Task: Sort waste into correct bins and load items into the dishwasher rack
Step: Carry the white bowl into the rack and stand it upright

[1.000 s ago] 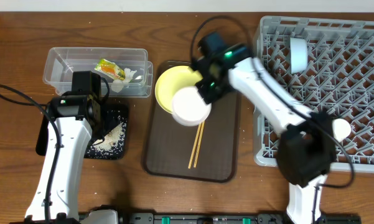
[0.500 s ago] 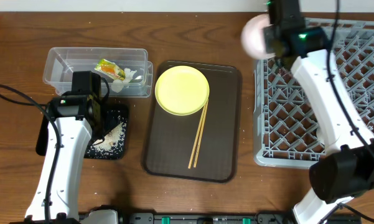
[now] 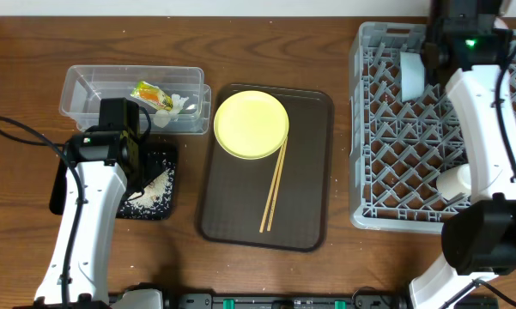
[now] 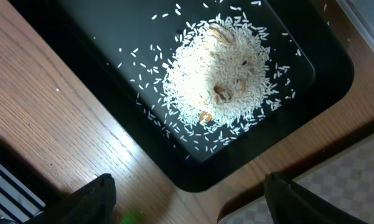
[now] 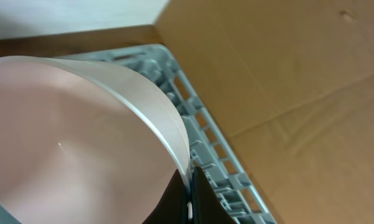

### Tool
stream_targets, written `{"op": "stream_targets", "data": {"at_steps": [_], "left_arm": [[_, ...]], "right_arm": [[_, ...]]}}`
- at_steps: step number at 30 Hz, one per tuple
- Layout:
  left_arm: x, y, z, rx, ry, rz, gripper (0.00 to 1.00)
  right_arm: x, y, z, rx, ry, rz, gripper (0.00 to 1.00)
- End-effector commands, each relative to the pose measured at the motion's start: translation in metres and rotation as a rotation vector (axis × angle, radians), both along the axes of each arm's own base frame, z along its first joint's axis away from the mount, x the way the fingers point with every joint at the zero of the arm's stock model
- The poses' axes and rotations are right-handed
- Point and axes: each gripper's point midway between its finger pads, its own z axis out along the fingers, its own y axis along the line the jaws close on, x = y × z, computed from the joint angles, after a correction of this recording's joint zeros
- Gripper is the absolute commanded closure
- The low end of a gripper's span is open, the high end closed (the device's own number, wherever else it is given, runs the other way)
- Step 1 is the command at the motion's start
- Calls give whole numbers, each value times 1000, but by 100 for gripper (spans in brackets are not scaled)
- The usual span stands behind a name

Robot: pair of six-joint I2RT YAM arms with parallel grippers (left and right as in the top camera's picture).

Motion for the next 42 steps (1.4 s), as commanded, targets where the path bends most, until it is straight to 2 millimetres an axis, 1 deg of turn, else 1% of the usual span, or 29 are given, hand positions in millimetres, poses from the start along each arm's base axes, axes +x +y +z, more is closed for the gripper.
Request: {"op": "stream_targets", "data": {"at_steps": [1,5,11,14,19,22,25,28,34,40,42], "left_arm": [[2,5,5,23,-12,17,21],[2,5,5,23,-12,17,21],[2,5,5,23,-13,17,21],[2,5,5,23,-13,17,21],[2,5,5,22,-12,17,21],[2,5,5,21,-12,16,21],[2,1,4,-4,-14,13,21],[2,1,4,-4,-14,13,21],[1,1,4,-4,-10,13,21],[-1,1,4,-4,1,13,21],[-1,1,4,-4,1,13,21]], "right_arm": [[-13,-31,3,-23,-31,-108,99],[-19,-54,-18,-22,35,-141,99],[-21,-82,-66,-21,156,-200,99],[-18,-86,-87,-22,198,-212,99],[-7,-75,-107,0,198,-196,99],[-2,-67,-113,2,211,-177,99],[3,-56,-115,1,211,-154,99],[6,-47,-116,4,202,-142,99],[9,-42,-123,41,207,-116,98],[11,-35,-123,35,212,-102,99],[9,-37,-118,2,211,-118,99]]}}
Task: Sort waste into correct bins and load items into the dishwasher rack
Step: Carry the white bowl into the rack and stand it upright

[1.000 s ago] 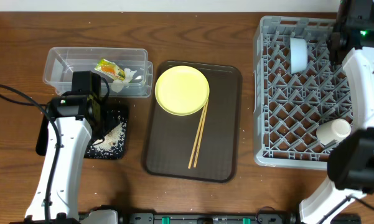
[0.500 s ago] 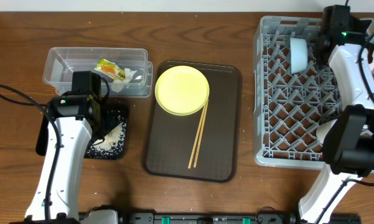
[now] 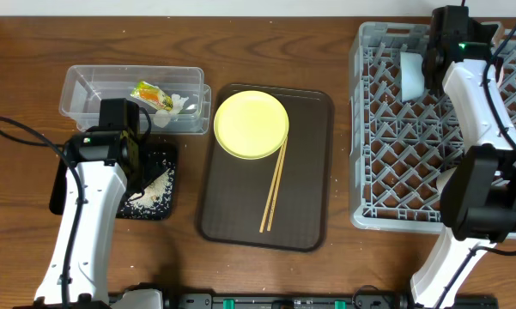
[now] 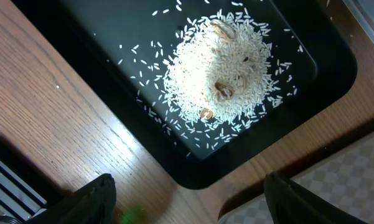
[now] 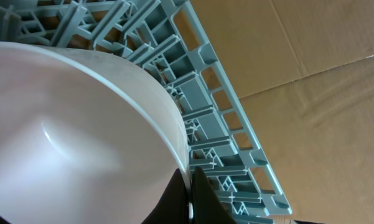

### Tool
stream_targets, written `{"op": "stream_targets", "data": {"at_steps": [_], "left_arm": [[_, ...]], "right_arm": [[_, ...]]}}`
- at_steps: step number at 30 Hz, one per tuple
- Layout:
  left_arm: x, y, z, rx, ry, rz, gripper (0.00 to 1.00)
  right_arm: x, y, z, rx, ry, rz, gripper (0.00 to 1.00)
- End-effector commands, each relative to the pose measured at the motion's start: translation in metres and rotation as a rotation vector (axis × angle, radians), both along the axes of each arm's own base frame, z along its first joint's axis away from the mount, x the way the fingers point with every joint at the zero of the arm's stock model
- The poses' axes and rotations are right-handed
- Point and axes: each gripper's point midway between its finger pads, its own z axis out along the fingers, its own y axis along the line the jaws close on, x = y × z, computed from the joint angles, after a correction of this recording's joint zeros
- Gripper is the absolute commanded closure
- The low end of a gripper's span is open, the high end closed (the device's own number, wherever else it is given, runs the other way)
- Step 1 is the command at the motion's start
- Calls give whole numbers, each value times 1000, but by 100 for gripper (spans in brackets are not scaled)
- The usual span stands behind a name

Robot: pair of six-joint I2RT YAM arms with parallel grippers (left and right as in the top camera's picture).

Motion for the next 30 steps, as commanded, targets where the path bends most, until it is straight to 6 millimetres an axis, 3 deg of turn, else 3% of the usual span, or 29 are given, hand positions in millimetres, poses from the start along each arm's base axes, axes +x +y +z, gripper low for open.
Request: {"op": "stream_targets", "data": {"at_steps": [1,4,7,18,25,30], "left_arm": [[1,2,4,2,-8,14,21],[1,2,4,2,-8,14,21],[1,2,4,2,-9,14,21],[1,2,4,2,-8,14,21],[1,2,4,2,-9,14,21],[1,2,4,2,-9,14,21]], "right_arm": [[0,4,1,-45,5,-13,99],[-7,-6,20,-164,-11,-72,99],[-9,-9,26,-201,-9,-91,99],[-4,-6,-5,-168,59,-66,99],[5,20,-16,-119,44,-13,99],[8,45,-27,-60,73,48,93]]}}
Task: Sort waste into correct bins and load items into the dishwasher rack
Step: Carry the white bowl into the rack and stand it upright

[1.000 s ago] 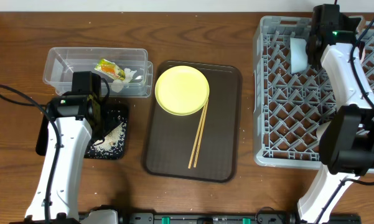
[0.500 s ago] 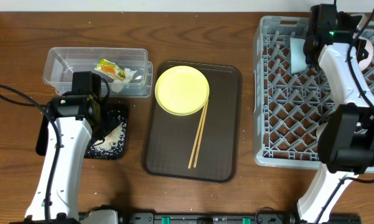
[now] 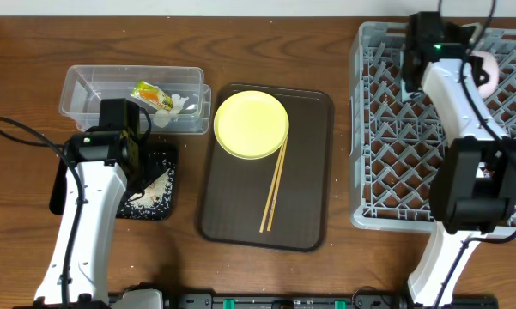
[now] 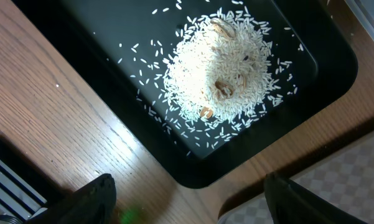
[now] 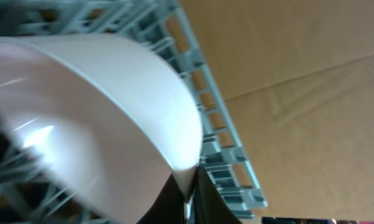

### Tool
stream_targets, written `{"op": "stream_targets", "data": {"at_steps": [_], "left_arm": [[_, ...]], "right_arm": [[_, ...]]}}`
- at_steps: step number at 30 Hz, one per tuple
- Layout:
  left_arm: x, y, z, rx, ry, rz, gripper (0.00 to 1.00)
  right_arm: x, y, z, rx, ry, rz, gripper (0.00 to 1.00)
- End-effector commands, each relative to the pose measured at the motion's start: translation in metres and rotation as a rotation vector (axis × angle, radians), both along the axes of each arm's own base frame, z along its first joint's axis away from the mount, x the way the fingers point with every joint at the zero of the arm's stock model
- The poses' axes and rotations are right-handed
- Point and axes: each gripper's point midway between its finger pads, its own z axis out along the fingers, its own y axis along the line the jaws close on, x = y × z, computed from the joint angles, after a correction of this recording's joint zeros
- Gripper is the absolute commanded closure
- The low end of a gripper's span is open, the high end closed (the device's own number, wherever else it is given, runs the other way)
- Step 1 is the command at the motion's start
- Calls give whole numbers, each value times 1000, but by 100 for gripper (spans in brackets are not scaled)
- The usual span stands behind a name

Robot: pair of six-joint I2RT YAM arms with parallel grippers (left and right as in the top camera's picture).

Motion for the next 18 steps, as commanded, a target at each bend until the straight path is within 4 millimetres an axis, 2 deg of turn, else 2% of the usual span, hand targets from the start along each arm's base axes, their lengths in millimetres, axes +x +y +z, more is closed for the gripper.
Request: {"op": "stream_targets", "data": {"at_steps": [1,6,9,11,15,17,18], "left_arm": [[2,2,4,4,-11,14,21],[2,2,4,4,-10,14,21],[2,2,4,4,-11,14,21],[2,2,4,4,-11,14,21],[2,2,4,4,-11,14,21],[2,2,4,4,-10,14,21],[2,2,4,4,-11,14,21]], "right_arm": [[7,24,-26,97,12,48,91],[0,40,-45,242,2,42,66],[-3,51,-45,351,-24,48,59],[-3,56,-36,395,-53,65,56],[-9,65,7,453,-142,111,46],[-10,78,25,520,-176,167,41],[-10,91,33,583,-177,228,40]]}}
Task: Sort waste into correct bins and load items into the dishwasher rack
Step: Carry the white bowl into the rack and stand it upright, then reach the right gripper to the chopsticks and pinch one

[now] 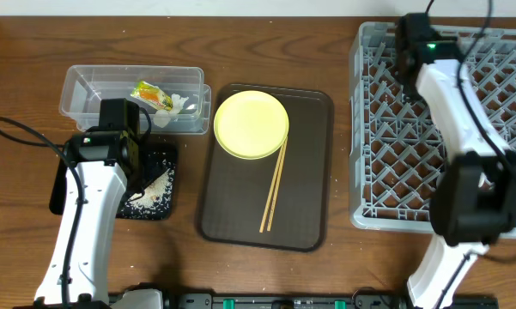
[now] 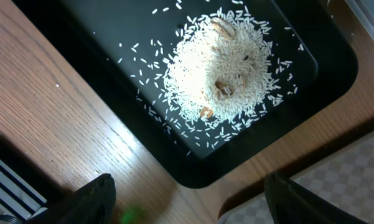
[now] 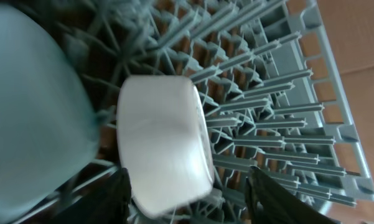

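My right gripper [image 3: 190, 190] is open low over the grey dishwasher rack [image 3: 280, 106], its fingers [image 3: 261, 186] either side of a white cup [image 3: 165, 146] standing among the tines. A large pale bowl [image 3: 31, 112] fills the left of that view, blurred. In the overhead view the right gripper [image 1: 409, 45] is at the far left part of the rack [image 1: 395, 172]; bowl and cup are hidden there. A yellow plate [image 1: 251, 124] and chopsticks [image 1: 273, 189] lie on the brown tray [image 1: 313, 232]. My left gripper [image 2: 187, 208] hangs open over the black tray [image 2: 311, 74] of rice [image 2: 221, 71].
A clear bin [image 1: 94, 90] holding a wrapper [image 1: 152, 94] and white scraps stands behind the black tray [image 1: 159, 210]. Cardboard [image 3: 361, 37] shows beyond the rack's edge. The left arm stretches from the near table edge to the black tray.
My right gripper was shut on the pale bowl's rim and is now open, with the bowl let go and a white cup between its fingers. The left arm has not moved.
My right gripper held the bowl by its rim over the rack's far left part, then closer above the tines. Then the bowl was out at the rack's far right. Now the gripper is open and the bowl lies beside it. The left gripper stayed over the rice.
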### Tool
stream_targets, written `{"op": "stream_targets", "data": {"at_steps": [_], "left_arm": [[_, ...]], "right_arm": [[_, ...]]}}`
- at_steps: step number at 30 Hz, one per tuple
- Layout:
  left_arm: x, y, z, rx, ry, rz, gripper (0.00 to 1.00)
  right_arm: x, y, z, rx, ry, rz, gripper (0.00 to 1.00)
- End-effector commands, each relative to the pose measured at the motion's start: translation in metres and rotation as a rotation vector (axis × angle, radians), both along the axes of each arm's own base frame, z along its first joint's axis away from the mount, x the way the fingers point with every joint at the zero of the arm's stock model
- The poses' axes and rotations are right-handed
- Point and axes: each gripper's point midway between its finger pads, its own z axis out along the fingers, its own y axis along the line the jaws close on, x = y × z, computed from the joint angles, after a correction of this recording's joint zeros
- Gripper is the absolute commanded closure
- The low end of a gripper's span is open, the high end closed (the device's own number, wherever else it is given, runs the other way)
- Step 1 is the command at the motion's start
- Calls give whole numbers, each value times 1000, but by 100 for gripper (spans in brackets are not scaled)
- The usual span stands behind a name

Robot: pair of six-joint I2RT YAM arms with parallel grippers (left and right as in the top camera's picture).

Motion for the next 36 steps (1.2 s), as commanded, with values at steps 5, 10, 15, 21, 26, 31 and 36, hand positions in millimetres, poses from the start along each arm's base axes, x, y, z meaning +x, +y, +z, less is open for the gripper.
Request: {"op": "stream_targets", "data": {"at_steps": [5,10,15,21,26,31,36], "left_arm": [[2,2,4,5,-11,14,20],[2,2,4,5,-10,14,20],[2,2,4,6,-11,14,20],[2,2,4,5,-11,14,20],[2,2,4,5,-10,14,20],[2,2,4,7,-7,-4,20],[1,2,4,7,-6,-5,20]], "right_arm": [[-9,127,76,539,-144,504,35],[-32,209,79,800,-78,744,34],[-64,260,53,843,93,819,34],[-99,290,0,772,326,743,37],[-125,307,-45,728,486,643,37],[-149,319,-83,727,555,558,38],[-168,334,-112,772,579,553,38]]}}
